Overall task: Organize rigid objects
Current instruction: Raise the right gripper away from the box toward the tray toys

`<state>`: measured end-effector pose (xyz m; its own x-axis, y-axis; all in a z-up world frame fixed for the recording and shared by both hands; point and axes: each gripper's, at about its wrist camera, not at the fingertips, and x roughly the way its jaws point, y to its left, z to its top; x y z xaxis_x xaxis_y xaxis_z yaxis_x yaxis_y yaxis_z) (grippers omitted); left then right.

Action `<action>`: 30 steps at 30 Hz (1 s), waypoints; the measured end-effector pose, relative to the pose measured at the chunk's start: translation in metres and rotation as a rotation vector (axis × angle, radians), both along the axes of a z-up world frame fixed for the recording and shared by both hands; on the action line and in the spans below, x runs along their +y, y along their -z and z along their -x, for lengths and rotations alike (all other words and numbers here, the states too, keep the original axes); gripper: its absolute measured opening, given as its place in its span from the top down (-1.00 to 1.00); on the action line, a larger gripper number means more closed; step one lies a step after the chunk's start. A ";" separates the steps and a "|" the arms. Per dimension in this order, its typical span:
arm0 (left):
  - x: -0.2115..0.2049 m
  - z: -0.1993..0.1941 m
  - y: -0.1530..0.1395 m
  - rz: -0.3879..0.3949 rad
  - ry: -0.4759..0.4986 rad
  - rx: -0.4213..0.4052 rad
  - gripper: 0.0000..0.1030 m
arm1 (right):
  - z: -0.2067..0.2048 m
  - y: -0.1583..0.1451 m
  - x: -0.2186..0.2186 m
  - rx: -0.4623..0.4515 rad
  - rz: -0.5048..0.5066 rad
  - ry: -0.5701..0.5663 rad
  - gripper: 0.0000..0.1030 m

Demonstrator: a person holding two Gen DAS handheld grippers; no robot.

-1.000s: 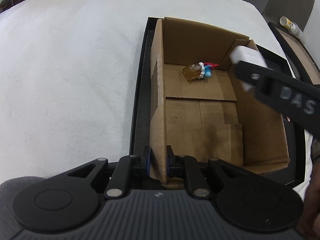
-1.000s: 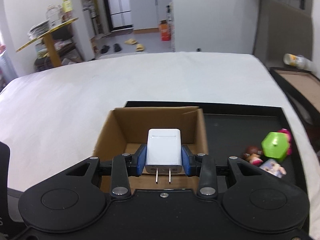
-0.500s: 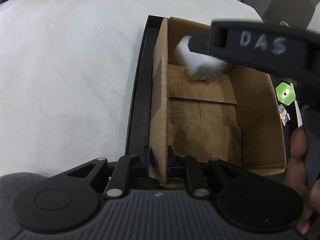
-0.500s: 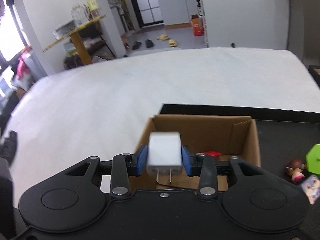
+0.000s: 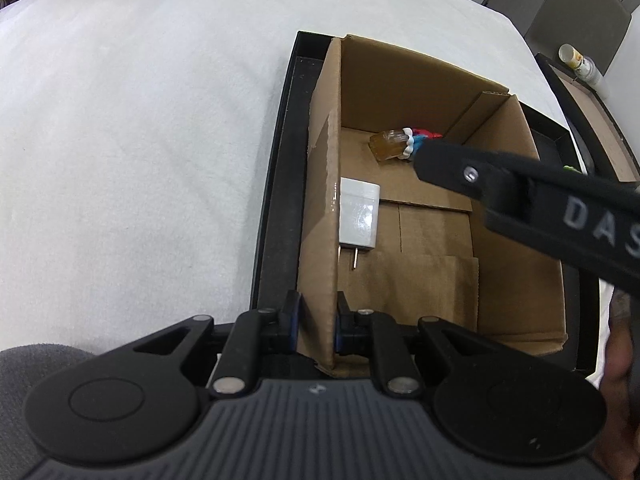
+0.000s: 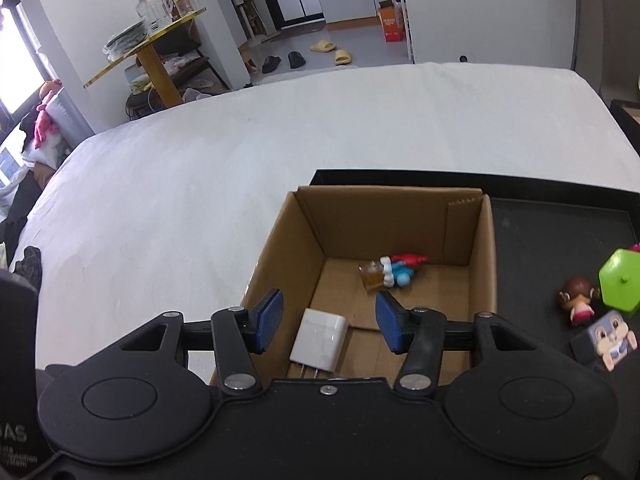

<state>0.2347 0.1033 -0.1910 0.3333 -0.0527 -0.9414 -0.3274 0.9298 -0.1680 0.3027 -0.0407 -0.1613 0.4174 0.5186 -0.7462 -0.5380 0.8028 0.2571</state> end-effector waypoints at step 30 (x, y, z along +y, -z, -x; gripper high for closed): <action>-0.019 -0.005 0.001 -0.095 0.002 0.020 0.77 | 0.012 -0.016 -0.085 -0.075 -0.017 0.141 -0.45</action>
